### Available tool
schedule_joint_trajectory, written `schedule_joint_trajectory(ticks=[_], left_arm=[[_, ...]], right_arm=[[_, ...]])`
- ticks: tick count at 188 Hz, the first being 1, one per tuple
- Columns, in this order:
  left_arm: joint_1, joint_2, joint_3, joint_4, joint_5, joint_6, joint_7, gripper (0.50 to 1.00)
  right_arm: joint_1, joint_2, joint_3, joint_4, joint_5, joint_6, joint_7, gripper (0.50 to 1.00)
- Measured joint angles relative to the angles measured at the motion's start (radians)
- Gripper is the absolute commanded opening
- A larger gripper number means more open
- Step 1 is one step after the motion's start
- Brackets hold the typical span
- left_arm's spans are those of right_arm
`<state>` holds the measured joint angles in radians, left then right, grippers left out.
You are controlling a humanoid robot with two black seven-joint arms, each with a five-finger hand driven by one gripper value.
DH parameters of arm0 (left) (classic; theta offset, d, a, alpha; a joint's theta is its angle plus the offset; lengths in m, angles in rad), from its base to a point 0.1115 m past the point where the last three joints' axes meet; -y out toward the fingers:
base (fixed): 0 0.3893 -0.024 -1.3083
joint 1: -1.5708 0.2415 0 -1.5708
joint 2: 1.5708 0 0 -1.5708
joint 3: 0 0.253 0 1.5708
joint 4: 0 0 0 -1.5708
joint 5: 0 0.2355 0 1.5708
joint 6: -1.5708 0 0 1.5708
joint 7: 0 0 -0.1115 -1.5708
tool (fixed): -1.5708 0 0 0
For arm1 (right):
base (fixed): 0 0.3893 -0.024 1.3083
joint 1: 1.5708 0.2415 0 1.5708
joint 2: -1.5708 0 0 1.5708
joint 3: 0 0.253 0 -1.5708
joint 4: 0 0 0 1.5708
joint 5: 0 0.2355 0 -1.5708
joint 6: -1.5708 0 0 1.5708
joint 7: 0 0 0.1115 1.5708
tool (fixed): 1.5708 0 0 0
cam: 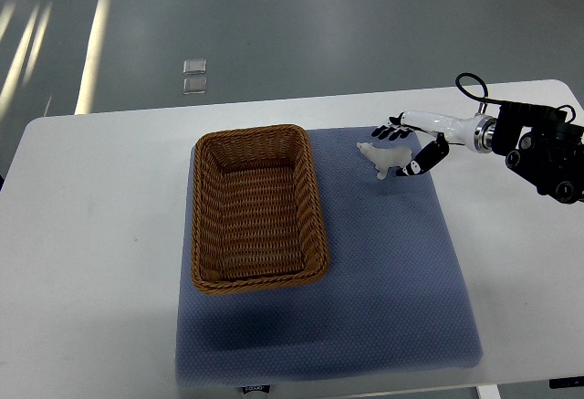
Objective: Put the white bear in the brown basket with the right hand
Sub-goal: 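Close the right hand fingers around the white bear, then carry the bear with the right hand over the wicker basket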
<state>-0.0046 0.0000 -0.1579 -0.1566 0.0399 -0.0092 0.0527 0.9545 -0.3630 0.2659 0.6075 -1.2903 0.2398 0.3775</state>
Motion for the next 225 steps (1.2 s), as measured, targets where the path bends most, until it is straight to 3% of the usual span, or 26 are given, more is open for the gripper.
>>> schedule_joint_trajectory(ticks=[39, 81, 137, 158, 183, 225], left_arm=[[-0.001, 0.0, 0.001, 0.0, 0.0, 0.0, 0.0, 1.0], [-0.002, 0.0, 0.002, 0.0, 0.0, 0.0, 0.0, 1.0], [-0.002, 0.0, 0.003, 0.0, 0.0, 0.0, 0.001, 1.0], [-0.002, 0.0, 0.003, 0.0, 0.0, 0.0, 0.001, 1.0], [-0.002, 0.0, 0.003, 0.0, 0.0, 0.0, 0.001, 1.0], [-0.002, 0.0, 0.003, 0.0, 0.0, 0.0, 0.0, 1.0]], right_arm=[[0.002, 0.002, -0.014, 0.0, -0.012, -0.005, 0.0, 0.791], [0.012, 0.006, -0.016, 0.0, -0.016, -0.023, -0.017, 0.695], [0.023, 0.006, -0.055, 0.0, -0.028, -0.025, -0.02, 0.684], [0.023, 0.006, -0.06, 0.0, -0.029, -0.032, -0.02, 0.646], [0.023, 0.007, -0.062, 0.0, -0.03, -0.043, -0.02, 0.503], [0.023, 0.007, -0.068, 0.0, -0.03, -0.079, -0.022, 0.5]])
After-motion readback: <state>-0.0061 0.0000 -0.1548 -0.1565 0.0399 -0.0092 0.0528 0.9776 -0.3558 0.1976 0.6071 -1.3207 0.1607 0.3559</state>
